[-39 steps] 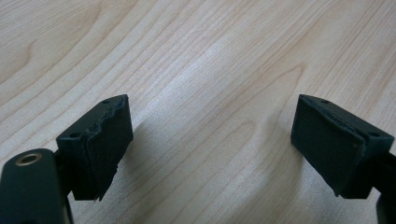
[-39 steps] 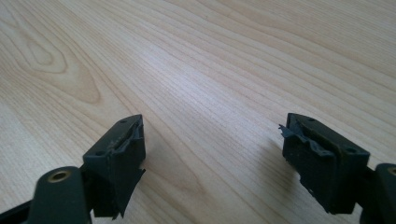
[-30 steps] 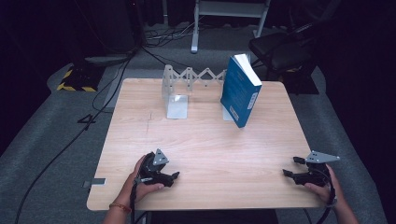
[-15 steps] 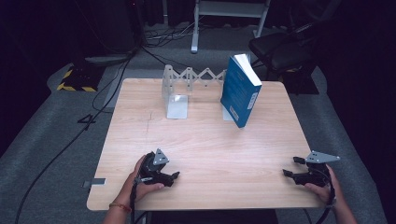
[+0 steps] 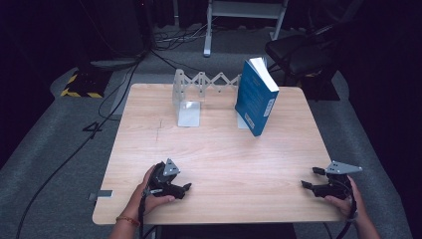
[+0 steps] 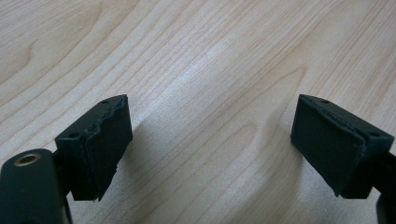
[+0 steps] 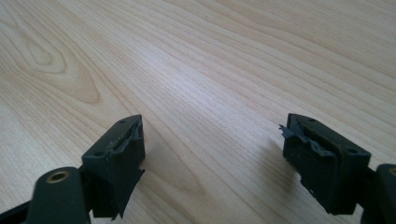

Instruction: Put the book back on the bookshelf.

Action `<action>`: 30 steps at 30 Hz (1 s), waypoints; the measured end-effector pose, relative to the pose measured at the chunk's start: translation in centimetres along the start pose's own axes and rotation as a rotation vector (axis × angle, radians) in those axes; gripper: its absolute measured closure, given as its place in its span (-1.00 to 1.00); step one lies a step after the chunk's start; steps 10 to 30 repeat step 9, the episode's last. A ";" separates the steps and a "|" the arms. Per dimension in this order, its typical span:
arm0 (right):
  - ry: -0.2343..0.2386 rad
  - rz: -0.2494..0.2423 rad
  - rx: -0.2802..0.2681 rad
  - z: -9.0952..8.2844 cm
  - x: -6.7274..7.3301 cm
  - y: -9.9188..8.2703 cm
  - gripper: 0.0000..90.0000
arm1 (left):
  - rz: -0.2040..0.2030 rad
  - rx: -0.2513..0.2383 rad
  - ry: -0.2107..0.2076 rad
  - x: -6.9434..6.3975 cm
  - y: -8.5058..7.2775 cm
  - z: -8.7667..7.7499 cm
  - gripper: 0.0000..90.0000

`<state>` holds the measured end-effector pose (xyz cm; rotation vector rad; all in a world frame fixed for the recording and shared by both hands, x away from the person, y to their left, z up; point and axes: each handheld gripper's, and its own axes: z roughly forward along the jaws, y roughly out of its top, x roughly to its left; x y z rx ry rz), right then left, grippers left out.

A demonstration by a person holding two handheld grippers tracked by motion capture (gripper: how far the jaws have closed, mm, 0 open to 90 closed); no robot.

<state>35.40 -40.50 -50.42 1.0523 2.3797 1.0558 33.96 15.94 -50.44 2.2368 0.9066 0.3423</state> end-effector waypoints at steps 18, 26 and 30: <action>-0.001 0.000 0.000 0.0 0.0 0.0 -0.53 | -0.003 0.000 0.002 0.0 0.0 0.0 -0.71; -0.001 0.000 0.000 0.0 0.0 0.0 -0.53 | -0.003 0.000 0.002 0.0 0.0 0.0 -0.71; -0.001 0.000 0.000 0.0 0.0 0.0 -0.53 | -0.003 0.000 0.002 0.0 0.0 0.0 -0.71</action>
